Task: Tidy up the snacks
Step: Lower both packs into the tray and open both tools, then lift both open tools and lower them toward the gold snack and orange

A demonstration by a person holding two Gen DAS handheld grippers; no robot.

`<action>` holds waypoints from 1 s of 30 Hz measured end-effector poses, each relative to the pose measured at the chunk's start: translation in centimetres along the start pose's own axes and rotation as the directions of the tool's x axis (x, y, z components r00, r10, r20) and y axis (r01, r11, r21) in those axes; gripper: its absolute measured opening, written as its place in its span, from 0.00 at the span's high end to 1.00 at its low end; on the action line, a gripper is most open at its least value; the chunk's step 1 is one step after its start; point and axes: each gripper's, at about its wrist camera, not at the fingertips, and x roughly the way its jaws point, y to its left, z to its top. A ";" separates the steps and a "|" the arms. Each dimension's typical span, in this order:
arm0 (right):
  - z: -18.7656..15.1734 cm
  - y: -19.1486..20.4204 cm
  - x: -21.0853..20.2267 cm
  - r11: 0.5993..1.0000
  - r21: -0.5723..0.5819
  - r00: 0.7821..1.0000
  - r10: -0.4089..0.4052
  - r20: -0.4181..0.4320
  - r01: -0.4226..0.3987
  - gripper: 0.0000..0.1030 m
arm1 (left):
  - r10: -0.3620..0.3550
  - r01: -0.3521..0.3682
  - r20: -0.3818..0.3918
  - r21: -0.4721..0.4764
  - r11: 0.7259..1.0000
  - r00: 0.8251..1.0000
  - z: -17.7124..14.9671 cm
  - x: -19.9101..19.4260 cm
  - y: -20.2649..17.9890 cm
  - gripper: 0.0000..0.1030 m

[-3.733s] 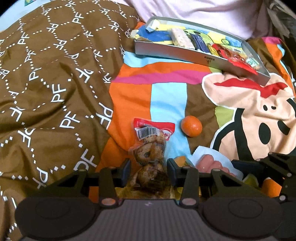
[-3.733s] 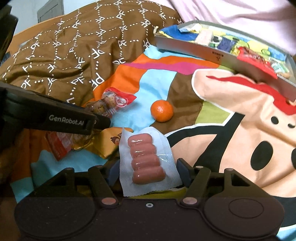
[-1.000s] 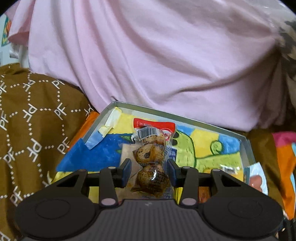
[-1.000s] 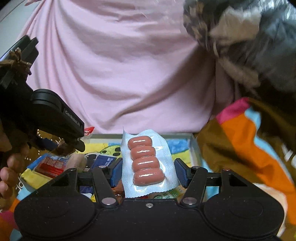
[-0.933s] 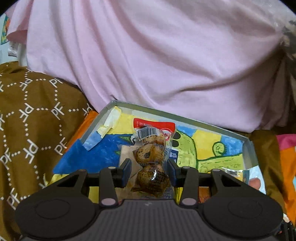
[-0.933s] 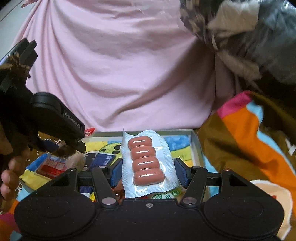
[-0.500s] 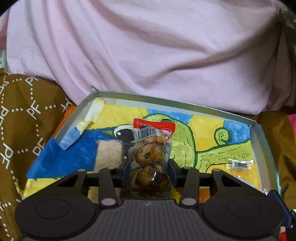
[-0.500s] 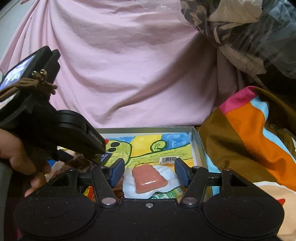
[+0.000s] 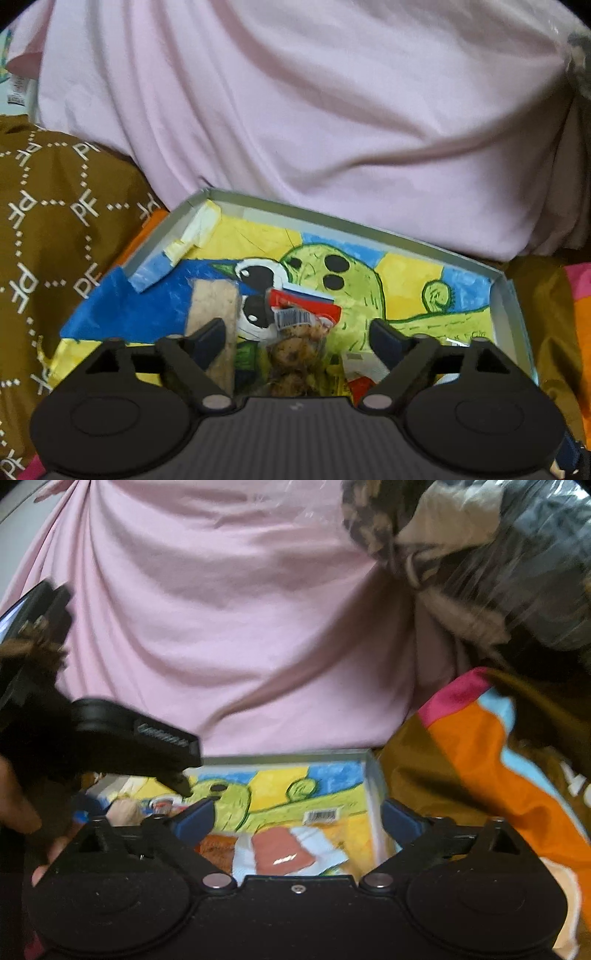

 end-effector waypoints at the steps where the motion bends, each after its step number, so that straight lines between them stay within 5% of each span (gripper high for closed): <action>1: 0.3 -0.2 -0.5 1.000 0.005 1.000 -0.007 0.012 0.007 0.01 | 0.005 -0.005 0.011 -0.013 1.000 1.000 -0.1 -0.4 0.2 0.08; 3: 0.9 -0.4 -1.3 1.000 0.005 1.000 -0.012 0.015 0.012 0.01 | 0.010 -0.009 0.030 -0.041 0.999 1.000 -0.2 -1.3 0.8 0.02; 16: 5.0 -0.1 -7.6 1.000 -0.008 1.000 -0.020 0.005 0.020 0.01 | 0.005 0.003 0.100 -0.085 0.996 0.995 -0.6 -9.8 3.6 0.00; 30: 5.6 2.6 -16.7 0.998 -0.026 0.997 0.063 -0.047 -0.065 0.01 | 0.016 -0.009 0.062 -0.103 0.995 0.998 -4.3 -19.3 9.3 0.00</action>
